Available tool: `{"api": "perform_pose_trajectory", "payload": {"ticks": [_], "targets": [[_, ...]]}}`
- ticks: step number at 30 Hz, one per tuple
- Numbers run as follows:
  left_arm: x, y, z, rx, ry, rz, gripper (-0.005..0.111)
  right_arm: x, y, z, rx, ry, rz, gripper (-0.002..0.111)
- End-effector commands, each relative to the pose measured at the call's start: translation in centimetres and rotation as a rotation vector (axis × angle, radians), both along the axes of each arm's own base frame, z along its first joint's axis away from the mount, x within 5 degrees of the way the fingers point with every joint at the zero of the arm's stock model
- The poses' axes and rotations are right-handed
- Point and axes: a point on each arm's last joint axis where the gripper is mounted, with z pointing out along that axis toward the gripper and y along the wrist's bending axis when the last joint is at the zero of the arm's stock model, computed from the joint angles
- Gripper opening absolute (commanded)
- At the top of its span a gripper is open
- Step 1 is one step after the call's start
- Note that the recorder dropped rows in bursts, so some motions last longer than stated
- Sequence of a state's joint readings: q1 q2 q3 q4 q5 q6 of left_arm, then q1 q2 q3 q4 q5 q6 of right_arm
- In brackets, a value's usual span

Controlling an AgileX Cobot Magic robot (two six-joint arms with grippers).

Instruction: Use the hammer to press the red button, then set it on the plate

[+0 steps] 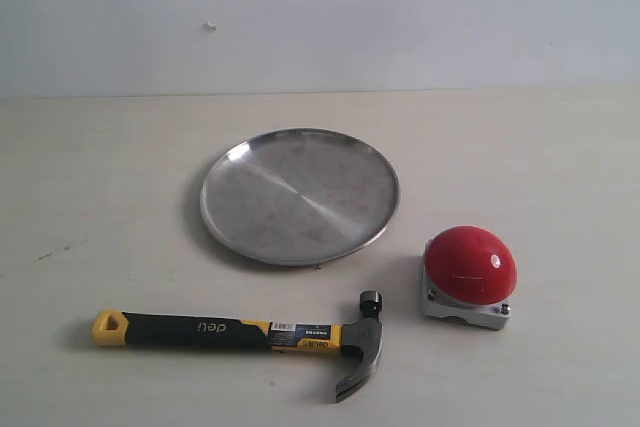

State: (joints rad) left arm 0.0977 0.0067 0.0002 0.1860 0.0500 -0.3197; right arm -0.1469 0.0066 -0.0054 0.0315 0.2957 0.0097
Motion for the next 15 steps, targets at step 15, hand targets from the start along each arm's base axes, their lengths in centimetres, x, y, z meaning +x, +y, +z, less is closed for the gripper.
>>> {"api": "perform_pose_trajectory", "payload": {"ticks": [15], "targets": [[1.6,0.0,15.1,-0.270,-0.417,-0.089,0.000,-0.1,0.0,-0.2,-0.012,0.010,-0.006,0.000]]}}
